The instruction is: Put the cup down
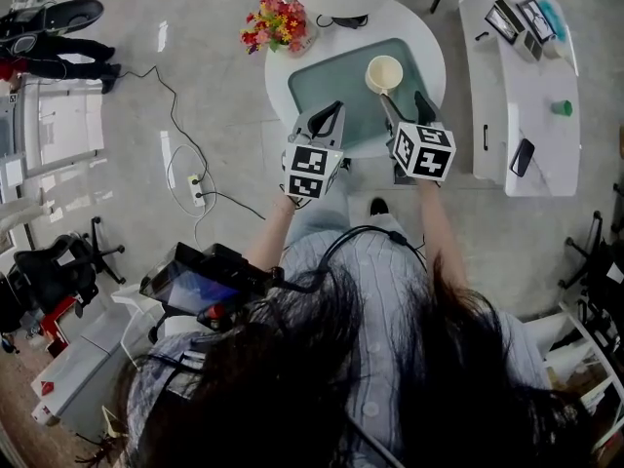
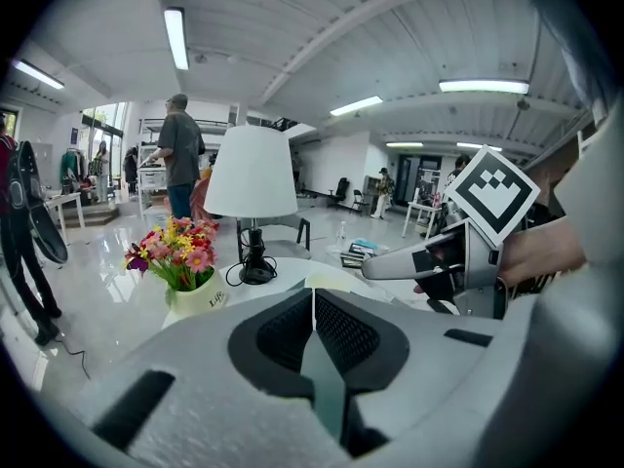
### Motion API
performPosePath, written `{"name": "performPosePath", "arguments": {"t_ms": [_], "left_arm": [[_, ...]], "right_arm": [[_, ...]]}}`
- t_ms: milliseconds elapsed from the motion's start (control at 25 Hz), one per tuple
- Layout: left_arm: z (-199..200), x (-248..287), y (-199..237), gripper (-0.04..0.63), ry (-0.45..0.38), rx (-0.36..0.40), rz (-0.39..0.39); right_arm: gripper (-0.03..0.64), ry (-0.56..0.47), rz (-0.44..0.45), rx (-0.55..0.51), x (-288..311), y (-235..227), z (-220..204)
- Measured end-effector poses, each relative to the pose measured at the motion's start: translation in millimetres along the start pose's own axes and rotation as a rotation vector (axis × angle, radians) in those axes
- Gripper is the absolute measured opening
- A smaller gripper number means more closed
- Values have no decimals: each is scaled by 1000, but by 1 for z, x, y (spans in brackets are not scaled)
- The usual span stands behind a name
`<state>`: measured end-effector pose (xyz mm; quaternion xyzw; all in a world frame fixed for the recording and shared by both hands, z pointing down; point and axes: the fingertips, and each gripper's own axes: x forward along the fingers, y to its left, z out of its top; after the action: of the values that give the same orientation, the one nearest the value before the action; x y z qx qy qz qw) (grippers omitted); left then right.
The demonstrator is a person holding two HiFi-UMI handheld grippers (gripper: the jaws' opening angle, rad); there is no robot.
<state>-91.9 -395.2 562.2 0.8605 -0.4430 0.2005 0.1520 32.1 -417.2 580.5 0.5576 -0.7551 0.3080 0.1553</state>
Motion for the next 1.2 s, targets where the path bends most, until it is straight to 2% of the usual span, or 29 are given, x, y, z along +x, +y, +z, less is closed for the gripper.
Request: {"name": "performPosePath", "arguments": {"t_ms": [80,120,320,560,760,1000,1200], "left_arm": [[4,-5,-8,18,-9,0,11],[6,-8,-12,18,-16,-1,17],[10,-24,-39,18,-53,-2,46],[4,-49,-78,18,-96,-71,90],[-2,-72,-115,18,-127,-101,140],[-22,-103,-159,18,-103,-96,172],[-32,-125,-168,18,-96,-102,212]], "right_arm": [[251,-27,-13,11,-12,-5,2],[244,-33,-12,20,-19,-6,2],[239,-39,31,22,-51,-10,-7],[235,-49,101,-41,-94,-5,-25],[192,-70,156,-45,-134,-8,-39],[170,-75,191,-50,-169,-14,-53],[158,-71,215,-49,-182,-7,-66]]}}
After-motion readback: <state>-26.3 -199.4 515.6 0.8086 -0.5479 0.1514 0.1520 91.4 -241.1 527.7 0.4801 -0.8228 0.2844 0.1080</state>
